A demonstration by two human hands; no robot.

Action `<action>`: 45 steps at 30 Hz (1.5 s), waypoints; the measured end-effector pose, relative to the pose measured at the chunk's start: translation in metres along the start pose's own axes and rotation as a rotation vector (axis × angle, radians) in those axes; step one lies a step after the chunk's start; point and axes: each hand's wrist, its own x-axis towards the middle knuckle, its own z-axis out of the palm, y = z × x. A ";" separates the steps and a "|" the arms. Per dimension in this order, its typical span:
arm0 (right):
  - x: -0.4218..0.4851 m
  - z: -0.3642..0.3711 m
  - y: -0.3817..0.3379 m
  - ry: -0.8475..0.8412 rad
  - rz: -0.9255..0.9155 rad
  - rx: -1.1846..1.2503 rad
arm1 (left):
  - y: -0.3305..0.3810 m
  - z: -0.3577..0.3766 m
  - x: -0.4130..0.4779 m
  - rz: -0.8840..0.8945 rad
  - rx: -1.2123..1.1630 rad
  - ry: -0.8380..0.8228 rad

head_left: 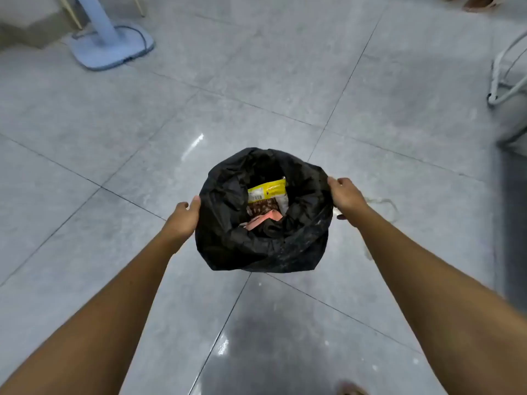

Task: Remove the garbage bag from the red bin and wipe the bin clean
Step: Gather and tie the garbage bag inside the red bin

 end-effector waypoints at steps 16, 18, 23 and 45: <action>-0.016 0.018 -0.003 -0.052 -0.060 0.238 | -0.001 0.033 -0.023 0.123 -0.209 -0.005; -0.026 0.016 -0.005 -0.056 -0.068 0.185 | -0.004 0.032 -0.033 0.120 -0.155 0.062; -0.055 0.015 0.002 -0.105 -0.078 0.085 | -0.017 0.025 -0.068 0.095 -0.042 0.121; 0.012 0.023 -0.002 -0.246 0.157 0.100 | -0.032 0.022 0.025 -0.197 -0.498 -0.156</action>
